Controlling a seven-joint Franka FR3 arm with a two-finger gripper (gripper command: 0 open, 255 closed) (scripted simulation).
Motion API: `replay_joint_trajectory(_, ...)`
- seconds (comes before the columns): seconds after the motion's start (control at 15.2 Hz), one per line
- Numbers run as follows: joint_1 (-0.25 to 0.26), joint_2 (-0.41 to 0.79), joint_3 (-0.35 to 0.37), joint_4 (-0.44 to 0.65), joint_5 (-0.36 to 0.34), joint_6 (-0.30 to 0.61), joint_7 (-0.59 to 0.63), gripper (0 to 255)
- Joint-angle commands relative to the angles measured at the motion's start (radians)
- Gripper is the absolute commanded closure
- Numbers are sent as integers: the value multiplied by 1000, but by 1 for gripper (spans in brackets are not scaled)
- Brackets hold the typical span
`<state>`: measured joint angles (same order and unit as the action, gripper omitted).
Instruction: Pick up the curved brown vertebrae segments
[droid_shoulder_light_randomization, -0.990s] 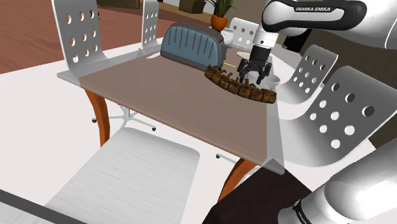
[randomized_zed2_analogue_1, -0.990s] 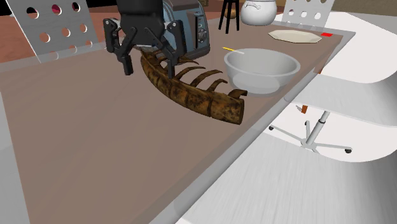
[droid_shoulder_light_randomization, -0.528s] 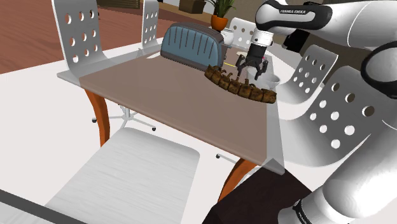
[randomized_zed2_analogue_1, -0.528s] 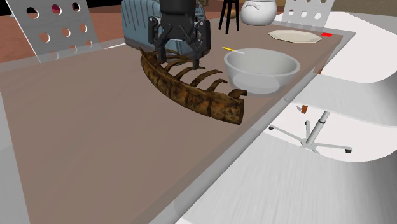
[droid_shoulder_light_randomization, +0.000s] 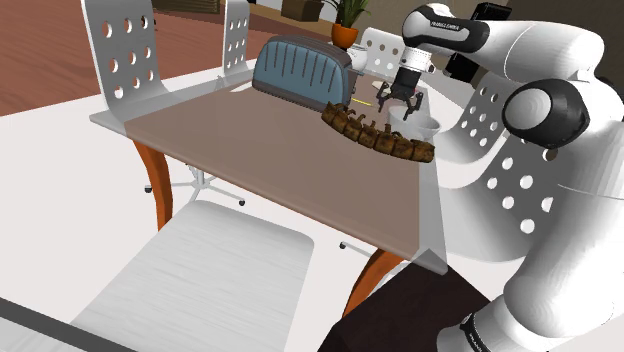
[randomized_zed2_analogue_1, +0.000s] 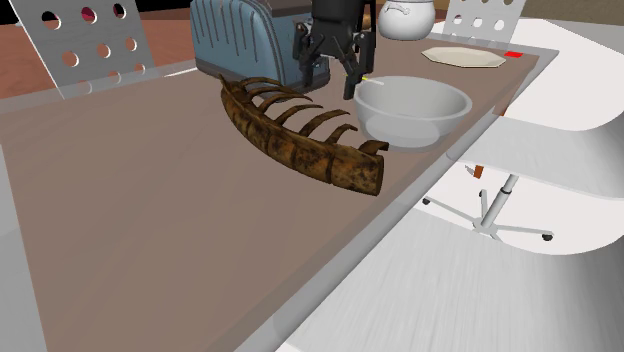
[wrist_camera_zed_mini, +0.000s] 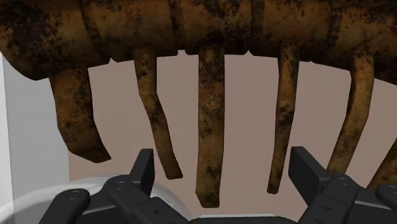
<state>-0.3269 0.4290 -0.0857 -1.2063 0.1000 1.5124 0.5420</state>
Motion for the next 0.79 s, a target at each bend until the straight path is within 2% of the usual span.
replay_joint_trajectory(0.0, -20, 57, -11, 84, 11, -28, 20, 0)
replay_joint_trajectory(0.46, -14, 36, -11, -52, 10, 87, 12, 0)
replay_joint_trajectory(0.59, -14, 35, -11, -52, 10, 87, 12, 0)
replay_joint_trajectory(0.66, -13, 33, -11, -58, 9, 90, 12, 255)
replay_joint_trajectory(0.73, -13, 33, -11, -59, 9, 91, 12, 255)
